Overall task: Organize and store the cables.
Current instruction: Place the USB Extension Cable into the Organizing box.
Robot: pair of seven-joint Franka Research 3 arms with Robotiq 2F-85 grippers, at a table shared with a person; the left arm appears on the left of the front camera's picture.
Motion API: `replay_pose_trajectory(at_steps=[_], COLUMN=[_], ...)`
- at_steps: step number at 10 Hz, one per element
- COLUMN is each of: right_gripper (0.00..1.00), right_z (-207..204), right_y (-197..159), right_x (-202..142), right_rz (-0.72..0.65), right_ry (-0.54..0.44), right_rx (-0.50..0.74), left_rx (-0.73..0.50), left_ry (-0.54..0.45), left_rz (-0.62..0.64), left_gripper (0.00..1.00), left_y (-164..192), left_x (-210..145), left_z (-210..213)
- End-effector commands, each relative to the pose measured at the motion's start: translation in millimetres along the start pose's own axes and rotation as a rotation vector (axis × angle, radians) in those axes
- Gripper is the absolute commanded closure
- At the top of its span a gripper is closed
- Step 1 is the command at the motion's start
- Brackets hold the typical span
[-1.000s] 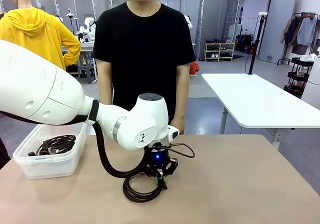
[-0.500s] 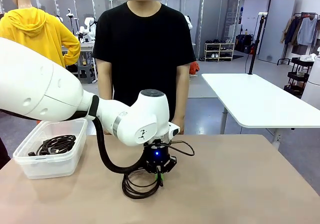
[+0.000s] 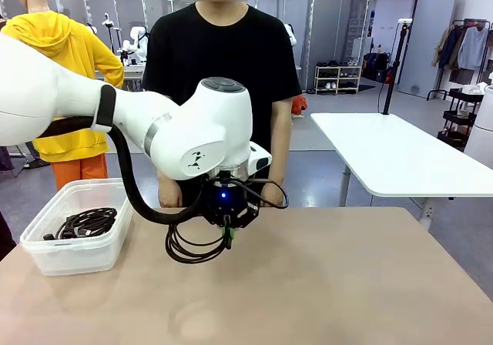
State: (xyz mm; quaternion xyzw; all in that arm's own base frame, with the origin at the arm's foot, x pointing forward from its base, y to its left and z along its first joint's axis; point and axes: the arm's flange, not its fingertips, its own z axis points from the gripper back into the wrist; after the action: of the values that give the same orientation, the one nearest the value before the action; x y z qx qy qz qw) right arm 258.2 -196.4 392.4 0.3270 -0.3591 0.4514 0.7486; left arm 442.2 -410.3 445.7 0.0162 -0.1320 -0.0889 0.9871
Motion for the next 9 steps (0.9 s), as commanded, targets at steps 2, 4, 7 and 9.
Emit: replay_pose_trajectory(at_steps=[2,4,7,9], right_gripper=[0.0,0.0,0.0,0.0], right_z=[1.1,1.1,1.1,1.1], right_y=[-0.1,-0.1,-0.1,-0.1], right_x=[1.8,1.8,1.8,1.8], right_rz=[-0.001,-0.001,-0.001,-0.001], right_ry=[-0.014,-0.014,-0.014,-0.014], right_rx=[-0.003,-0.003,-0.003,-0.003], left_rx=[-0.003,-0.003,0.138,0.2], left_ry=[0.011,0.011,-0.101,-0.155], left_rz=[0.004,0.004,-0.192,-0.26], left_gripper=[1.0,1.0,0.87,0.87], left_y=[-2.2,-2.2,29.6,81.6], left_x=[2.4,2.4,-12.5,-26.6], left_z=[-6.0,-6.0,40.5,76.4])
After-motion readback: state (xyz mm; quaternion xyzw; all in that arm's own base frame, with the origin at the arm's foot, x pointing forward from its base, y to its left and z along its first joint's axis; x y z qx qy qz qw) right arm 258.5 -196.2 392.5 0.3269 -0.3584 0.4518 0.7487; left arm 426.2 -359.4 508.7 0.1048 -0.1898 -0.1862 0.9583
